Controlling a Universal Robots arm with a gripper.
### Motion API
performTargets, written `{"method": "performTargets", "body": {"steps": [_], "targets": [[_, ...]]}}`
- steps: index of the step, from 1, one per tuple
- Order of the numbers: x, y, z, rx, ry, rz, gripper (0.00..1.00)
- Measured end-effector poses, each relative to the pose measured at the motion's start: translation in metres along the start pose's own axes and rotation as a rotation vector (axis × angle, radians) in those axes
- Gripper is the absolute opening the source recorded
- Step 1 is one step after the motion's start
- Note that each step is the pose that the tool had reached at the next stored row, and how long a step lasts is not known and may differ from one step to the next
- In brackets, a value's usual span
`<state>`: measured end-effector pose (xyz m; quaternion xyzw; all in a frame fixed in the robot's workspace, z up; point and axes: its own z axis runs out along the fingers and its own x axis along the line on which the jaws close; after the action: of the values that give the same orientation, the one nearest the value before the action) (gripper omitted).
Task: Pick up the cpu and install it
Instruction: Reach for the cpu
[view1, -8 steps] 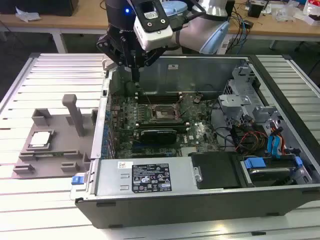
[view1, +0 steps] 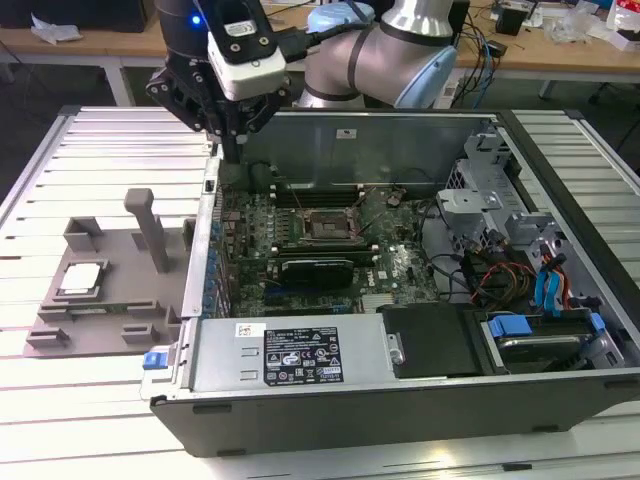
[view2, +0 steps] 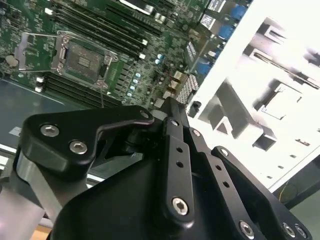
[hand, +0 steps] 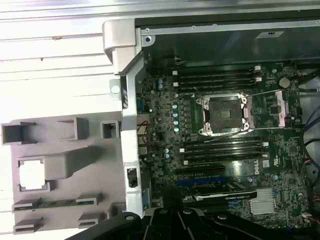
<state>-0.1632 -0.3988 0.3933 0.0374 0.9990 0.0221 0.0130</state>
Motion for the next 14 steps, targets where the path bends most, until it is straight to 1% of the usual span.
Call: {"method": "performTargets", "body": {"steps": [2,5,6,7,9,10,11,12,13,14], "targets": [[0.0090,-0.0007,-0.0003,0.0001,-0.0001,0.000,0.11],[0.0294,-0.0022,-0.0009,0.0005,-0.0002,0.000,0.11],[0.0338,-0.0025,-0.0010,0.0007,-0.0002,0.000,0.11],[0.0403,-0.0030,-0.0012,0.0012,-0.0003,0.000,0.11],[0.0476,-0.0035,-0.0014,0.0016,-0.0004,0.000,0.11],[0.0529,-0.0039,-0.0015,0.0021,-0.0006,0.000,0.11],[0.0604,-0.0045,-0.0017,0.0033,-0.0007,0.000,0.11],[0.0638,-0.0047,-0.0018,0.0038,-0.0008,0.000,0.11],[0.0693,-0.0051,-0.0019,0.0047,-0.0010,0.000,0.11],[0.0733,-0.0054,-0.0021,0.0056,-0.0011,0.000,0.11]]}}
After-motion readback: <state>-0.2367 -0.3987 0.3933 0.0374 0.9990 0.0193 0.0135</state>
